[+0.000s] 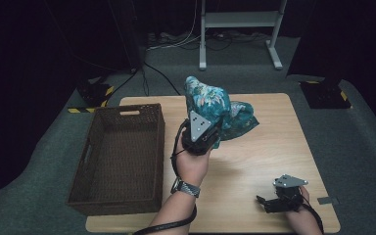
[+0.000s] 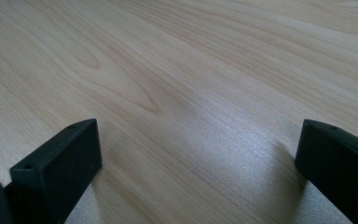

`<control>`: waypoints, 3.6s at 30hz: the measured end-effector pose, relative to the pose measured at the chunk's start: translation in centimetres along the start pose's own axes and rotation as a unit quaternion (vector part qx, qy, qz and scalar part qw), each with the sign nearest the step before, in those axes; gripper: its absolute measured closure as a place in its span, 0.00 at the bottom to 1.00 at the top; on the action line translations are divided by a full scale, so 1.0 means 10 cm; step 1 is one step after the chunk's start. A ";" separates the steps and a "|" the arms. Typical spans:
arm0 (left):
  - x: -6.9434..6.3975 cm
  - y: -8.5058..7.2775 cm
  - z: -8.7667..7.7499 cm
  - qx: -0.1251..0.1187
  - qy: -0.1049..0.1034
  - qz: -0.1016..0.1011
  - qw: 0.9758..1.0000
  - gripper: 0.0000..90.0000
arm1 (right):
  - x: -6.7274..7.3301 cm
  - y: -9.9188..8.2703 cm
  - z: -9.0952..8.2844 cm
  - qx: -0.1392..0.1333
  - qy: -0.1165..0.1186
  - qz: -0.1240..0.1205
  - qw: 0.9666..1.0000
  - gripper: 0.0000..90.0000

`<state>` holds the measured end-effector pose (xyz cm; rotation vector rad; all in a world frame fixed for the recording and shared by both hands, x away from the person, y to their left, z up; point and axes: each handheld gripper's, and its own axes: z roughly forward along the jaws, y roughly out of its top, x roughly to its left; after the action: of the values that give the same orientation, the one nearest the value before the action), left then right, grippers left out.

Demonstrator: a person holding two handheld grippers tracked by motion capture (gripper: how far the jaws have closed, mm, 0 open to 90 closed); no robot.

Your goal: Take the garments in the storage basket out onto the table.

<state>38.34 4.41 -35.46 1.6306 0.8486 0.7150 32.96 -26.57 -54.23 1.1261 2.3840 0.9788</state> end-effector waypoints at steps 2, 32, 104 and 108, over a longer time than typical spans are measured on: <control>-0.01 -0.02 0.02 0.005 0.000 0.001 1.000 0.84 | 0.00 0.00 0.00 0.000 0.000 0.000 1.000 0.01; -0.04 -0.50 0.23 0.073 -0.013 -0.016 0.997 0.84 | 0.00 0.00 0.00 0.000 0.003 -0.002 1.000 0.01; -0.25 -1.18 0.86 0.305 -0.084 0.019 0.949 0.70 | 0.01 0.00 0.00 0.001 0.006 -0.004 1.000 0.00; -0.25 -1.18 0.88 0.306 -0.088 0.022 0.948 0.70 | 0.01 0.00 0.00 0.000 0.006 -0.004 1.000 0.01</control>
<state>42.21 -0.93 -48.91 2.2327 0.9622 0.3340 32.87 -26.52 -54.22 1.1138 2.3963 0.9852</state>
